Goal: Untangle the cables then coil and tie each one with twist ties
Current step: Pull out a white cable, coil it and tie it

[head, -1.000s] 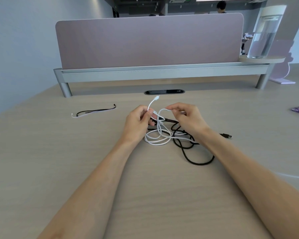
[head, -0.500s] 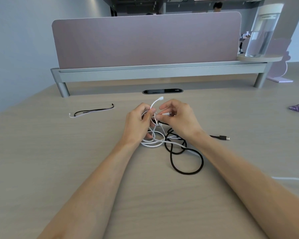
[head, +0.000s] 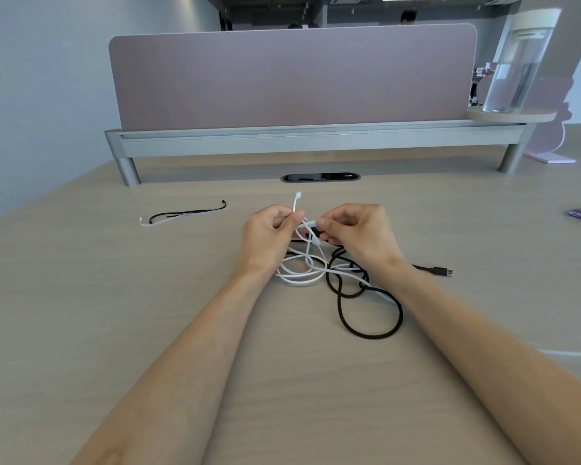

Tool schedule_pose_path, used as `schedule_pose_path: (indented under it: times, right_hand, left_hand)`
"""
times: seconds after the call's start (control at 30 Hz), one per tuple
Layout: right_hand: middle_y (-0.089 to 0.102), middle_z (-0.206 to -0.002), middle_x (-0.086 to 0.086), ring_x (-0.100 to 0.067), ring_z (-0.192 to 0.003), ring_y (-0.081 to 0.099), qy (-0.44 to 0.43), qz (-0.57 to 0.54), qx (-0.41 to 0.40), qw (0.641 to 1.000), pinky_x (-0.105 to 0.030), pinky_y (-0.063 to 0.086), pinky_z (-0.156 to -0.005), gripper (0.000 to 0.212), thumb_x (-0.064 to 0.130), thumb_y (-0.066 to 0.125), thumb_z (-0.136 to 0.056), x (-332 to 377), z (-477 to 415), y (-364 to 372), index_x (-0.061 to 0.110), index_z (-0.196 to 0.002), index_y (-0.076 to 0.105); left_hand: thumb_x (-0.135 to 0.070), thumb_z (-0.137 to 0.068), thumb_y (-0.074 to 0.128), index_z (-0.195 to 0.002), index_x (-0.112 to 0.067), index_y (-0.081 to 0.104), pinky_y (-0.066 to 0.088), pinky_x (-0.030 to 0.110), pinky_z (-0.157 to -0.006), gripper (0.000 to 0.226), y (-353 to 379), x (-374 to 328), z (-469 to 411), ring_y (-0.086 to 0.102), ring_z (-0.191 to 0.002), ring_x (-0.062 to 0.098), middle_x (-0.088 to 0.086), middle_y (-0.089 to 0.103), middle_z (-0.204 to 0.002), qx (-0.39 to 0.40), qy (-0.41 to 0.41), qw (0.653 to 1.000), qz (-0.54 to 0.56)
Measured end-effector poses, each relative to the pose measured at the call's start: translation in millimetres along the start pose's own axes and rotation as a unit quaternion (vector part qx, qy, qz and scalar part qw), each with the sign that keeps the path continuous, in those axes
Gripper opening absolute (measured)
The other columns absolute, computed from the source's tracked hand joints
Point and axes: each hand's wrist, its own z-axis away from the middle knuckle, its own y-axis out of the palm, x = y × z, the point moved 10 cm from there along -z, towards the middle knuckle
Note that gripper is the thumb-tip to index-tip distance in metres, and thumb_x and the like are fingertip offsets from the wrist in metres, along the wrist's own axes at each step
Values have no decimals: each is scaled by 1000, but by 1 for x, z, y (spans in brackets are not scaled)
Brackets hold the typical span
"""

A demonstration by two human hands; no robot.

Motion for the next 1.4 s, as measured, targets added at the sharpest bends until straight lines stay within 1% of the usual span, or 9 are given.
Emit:
schedule_pose_path:
  times: [0.2, 0.37, 0.57, 0.77, 0.9, 1.0, 1.1, 1.27, 1.4]
  right_hand:
    - [75, -76, 3, -7, -75, 70, -42, 72, 68, 994, -23, 56, -74, 5, 14, 73, -83, 10, 10, 21, 15, -81, 78]
    - [70, -78, -15, -25, -71, 65, -44, 82, 116, 989, -46, 56, -75, 18, 25, 61, -86, 10, 10, 34, 14, -81, 75]
    - [71, -67, 2, -8, -61, 59, -29, 67, 101, 992, -29, 49, -62, 10, 25, 72, -85, 14, 11, 25, 18, -82, 76]
    - [74, -95, -1, -7, -85, 69, 57, -97, 65, 991, -22, 55, -79, 19, 8, 55, -96, 3, 1, 8, 10, -110, 67]
    - [73, -86, 1, -8, -75, 66, 26, 68, 123, 990, -19, 52, -66, 18, 24, 73, -84, 1, 7, 19, 16, -99, 69]
    - [72, -85, 2, -3, -70, 62, -33, 198, 190, 961, -11, 45, -64, 18, 25, 78, -79, 2, 13, 38, 16, -92, 72]
    - [69, -81, 5, -4, -71, 58, -100, 293, 158, 938, -8, 42, -65, 6, 18, 69, -86, 10, 7, 32, 17, -90, 72]
    - [66, -85, -4, -25, -82, 61, -188, 356, 89, 911, -37, 51, -75, 15, 7, 57, -90, 22, 1, 21, 13, -90, 71]
    - [61, -94, -10, -29, -81, 60, -206, 359, 5, 910, -33, 46, -70, 20, -4, 56, -90, 33, -5, 3, 6, -99, 70]
  left_hand:
    - [-18, -89, 67, -78, -10, 70, 54, 26, -60, 13, -1, -2, -1, 67, -58, 17, 2, 74, -71, -7, 8, 1000, 10]
    - [-17, -86, 69, -73, -14, 67, 55, 29, -57, 14, -2, 1, -2, 65, -56, 15, 4, 71, -65, -25, 4, 1000, -2]
    - [-22, -91, 64, -81, -7, 64, 59, 36, -62, 18, 3, 5, 0, 69, -59, 18, 7, 73, -78, 3, -30, 999, 19]
    - [-22, -94, 58, -97, -1, 62, 58, 41, -72, 21, -4, 23, -2, 60, -49, 12, 3, 71, -65, -11, -135, 986, 93]
    - [-18, -91, 64, -94, -8, 60, 61, 38, -69, 11, -7, 26, -2, 65, -65, 18, 7, 72, -76, -19, -161, 969, 185]
    - [-18, -89, 65, -90, -10, 59, 59, 36, -68, 10, -7, 23, -2, 58, -55, 13, 3, 71, -70, -5, -163, 959, 231]
    - [-19, -90, 65, -94, -9, 59, 59, 41, -76, 12, -7, 24, -2, 63, -56, 14, 4, 72, -74, 3, -166, 953, 253]
    - [-11, -93, 60, -91, -10, 54, 61, 38, -63, 6, -17, 33, -5, 64, -64, 16, 6, 73, -80, -47, -168, 955, 239]
    - [-14, -98, 54, -90, -12, 50, 59, 31, -57, 9, -18, 31, -5, 66, -56, 13, 2, 73, -81, -44, -143, 969, 196]
